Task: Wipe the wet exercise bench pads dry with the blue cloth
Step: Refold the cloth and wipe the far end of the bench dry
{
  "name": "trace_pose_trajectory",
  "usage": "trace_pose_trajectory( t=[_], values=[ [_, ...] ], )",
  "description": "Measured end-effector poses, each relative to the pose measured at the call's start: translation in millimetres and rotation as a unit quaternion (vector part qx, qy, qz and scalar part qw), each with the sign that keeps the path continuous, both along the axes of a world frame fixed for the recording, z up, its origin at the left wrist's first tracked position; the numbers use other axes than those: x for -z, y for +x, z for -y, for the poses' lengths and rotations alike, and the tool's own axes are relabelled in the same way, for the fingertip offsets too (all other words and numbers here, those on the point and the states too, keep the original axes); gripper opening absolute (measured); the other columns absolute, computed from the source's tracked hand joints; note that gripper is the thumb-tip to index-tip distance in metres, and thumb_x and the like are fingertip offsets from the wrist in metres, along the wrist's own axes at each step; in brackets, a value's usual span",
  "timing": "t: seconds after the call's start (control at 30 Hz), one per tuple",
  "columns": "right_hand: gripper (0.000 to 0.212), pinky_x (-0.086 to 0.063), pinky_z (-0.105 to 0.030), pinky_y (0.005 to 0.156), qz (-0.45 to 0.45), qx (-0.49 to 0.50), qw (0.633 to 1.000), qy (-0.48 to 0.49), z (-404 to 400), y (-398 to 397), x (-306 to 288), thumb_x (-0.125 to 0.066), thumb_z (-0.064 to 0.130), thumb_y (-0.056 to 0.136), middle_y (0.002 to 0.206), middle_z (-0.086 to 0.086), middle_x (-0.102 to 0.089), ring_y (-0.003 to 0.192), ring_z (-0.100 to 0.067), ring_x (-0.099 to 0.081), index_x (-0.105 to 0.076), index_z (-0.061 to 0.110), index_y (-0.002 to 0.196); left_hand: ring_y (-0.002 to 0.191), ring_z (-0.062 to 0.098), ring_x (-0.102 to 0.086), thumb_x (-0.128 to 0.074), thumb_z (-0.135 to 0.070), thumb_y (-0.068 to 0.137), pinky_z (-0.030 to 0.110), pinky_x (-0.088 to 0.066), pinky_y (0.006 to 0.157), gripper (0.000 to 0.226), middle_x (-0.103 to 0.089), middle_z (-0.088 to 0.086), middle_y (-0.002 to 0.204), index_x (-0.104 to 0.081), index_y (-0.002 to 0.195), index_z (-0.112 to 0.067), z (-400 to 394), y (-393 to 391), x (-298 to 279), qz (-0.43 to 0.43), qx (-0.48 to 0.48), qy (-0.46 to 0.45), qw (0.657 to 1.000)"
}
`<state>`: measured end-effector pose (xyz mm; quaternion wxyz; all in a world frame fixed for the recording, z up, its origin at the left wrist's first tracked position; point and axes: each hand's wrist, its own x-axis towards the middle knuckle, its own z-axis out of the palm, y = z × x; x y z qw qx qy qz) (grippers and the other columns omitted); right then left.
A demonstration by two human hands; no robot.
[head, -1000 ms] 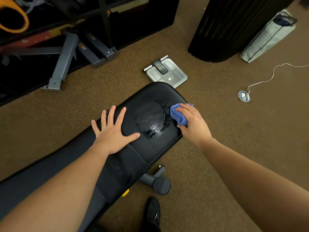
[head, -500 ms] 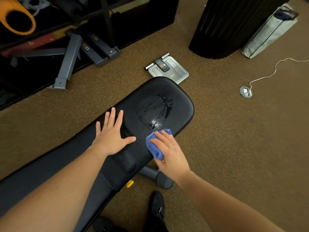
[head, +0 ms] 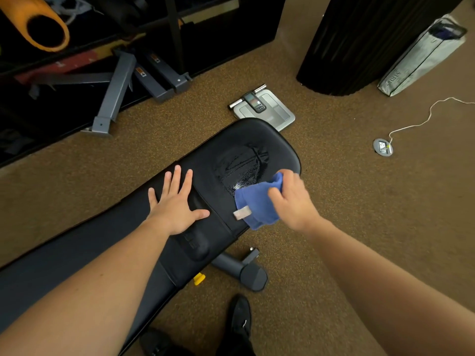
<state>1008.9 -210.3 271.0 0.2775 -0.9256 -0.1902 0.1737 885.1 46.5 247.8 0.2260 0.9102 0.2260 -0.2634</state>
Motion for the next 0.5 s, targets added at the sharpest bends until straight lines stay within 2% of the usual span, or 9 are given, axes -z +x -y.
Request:
trace_pose_trajectory(
  t=[0.1,0.17,0.27,0.33,0.4,0.5],
  values=[
    [0.042,-0.039,-0.047,0.093,0.125,-0.004,0.986,-0.112,8.2,28.2,7.6,-0.053,0.026,0.093,0.116,-0.010,-0.043,0.105,-0.029,-0.042,-0.042,0.011,0.130,0.145,0.015,0.036,-0.059,-0.065,0.088,0.057,0.014,0.118,0.111,0.044,-0.009,0.154,0.027,0.152,-0.037,0.1,0.4,-0.4,-0.004,-0.001,-0.004,1.000],
    [0.052,-0.041,-0.051,0.093,0.182,-0.006,0.974,-0.135,12.1,44.2,11.9,-0.056,0.025,0.094,0.126,-0.019,-0.044,0.112,-0.038,-0.044,-0.039,0.007,0.141,0.144,0.014,0.037,-0.059,-0.065,0.088,0.057,0.014,0.117,0.111,0.045,-0.010,0.153,0.028,0.151,-0.038,0.0,-0.1,-0.3,-0.008,-0.001,-0.006,1.000],
    [0.069,-0.031,-0.055,0.112,0.136,0.002,0.983,-0.124,9.2,55.1,23.6,-0.050,0.031,0.099,0.152,-0.024,-0.027,0.139,-0.044,-0.025,-0.019,0.007,0.156,0.143,0.014,0.038,-0.058,-0.065,0.089,0.058,0.015,0.117,0.110,0.046,-0.010,0.152,0.029,0.151,-0.038,0.4,-0.3,-0.2,-0.013,-0.001,-0.006,1.000],
    [0.078,-0.015,-0.056,0.121,0.114,0.000,0.985,-0.129,1.1,47.1,35.7,-0.032,0.047,0.098,0.163,-0.024,-0.010,0.151,-0.041,-0.006,-0.009,0.003,0.158,0.142,0.014,0.038,-0.057,-0.064,0.089,0.058,0.015,0.117,0.110,0.047,-0.010,0.152,0.030,0.150,-0.038,0.8,0.4,-0.5,-0.017,0.000,-0.007,1.000],
    [0.087,-0.003,-0.052,0.123,0.106,-0.001,0.983,-0.153,-4.6,30.6,44.2,-0.020,0.059,0.093,0.166,-0.019,0.003,0.153,-0.033,0.008,-0.002,0.005,0.159,0.143,0.014,0.038,-0.057,-0.064,0.090,0.058,0.015,0.117,0.109,0.047,-0.010,0.152,0.030,0.150,-0.038,1.3,0.7,-0.8,-0.018,0.002,-0.007,1.000],
    [0.097,0.009,-0.050,0.123,0.116,-0.043,0.978,-0.166,-6.8,-0.5,44.4,-0.018,0.073,0.092,0.165,-0.014,0.015,0.151,-0.026,0.021,0.007,0.008,0.158,0.143,0.015,0.039,-0.056,-0.064,0.090,0.058,0.015,0.118,0.109,0.047,-0.009,0.151,0.031,0.150,-0.038,1.6,0.6,-1.2,-0.022,0.003,-0.006,1.000]
  ],
)
